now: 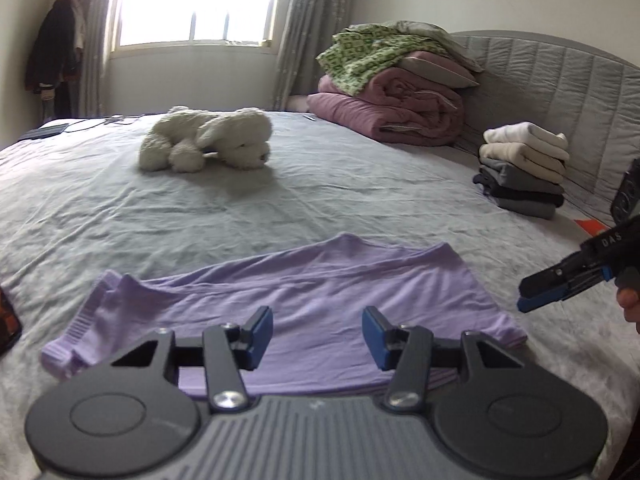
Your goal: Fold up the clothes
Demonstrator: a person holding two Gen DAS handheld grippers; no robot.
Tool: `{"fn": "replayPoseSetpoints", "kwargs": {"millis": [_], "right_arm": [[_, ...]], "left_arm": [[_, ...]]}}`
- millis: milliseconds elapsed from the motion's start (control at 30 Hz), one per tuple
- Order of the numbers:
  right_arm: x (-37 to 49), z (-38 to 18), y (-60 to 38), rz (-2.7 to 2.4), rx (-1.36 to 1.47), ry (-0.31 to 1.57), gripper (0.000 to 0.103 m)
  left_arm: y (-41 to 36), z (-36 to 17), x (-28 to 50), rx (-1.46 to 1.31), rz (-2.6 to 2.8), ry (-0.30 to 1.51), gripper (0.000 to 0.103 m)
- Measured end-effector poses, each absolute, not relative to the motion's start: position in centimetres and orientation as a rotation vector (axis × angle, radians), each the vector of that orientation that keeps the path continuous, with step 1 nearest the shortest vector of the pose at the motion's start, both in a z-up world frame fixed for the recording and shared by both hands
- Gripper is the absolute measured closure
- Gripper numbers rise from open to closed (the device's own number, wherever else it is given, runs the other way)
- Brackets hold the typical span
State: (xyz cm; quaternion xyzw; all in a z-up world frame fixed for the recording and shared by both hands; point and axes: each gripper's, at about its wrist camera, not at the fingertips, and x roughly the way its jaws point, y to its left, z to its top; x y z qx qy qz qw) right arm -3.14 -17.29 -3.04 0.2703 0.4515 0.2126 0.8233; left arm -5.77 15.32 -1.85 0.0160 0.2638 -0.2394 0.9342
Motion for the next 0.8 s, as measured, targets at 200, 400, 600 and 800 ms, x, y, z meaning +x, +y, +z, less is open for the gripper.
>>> {"fn": "replayPoseSetpoints", "kwargs": {"millis": [200,400,600,800], "right_arm": [[-3.2,-4.7,-17.8,0.456,0.695,1.055,0.050],[-3.0,-5.4,-18.3,0.482,0.786,1.089,0.069],[-2.8,-5.8,-18.8,0.487,0.845,1.101,0.095],[-3.0,-4.5,-19.4,0.513,0.861,1.072,0.096]], "left_arm": [[9.7,-2.8,-7.2,0.194,-0.605,0.538,0.048],[5.7,-3.4,-8.1,0.309,-0.697,0.527,0.048],[3.0,-3.7,-9.0,0.395,-0.753,0.504,0.048],[0.3,-4.3,-9.9,0.501,-0.772,0.471,0.048]]}}
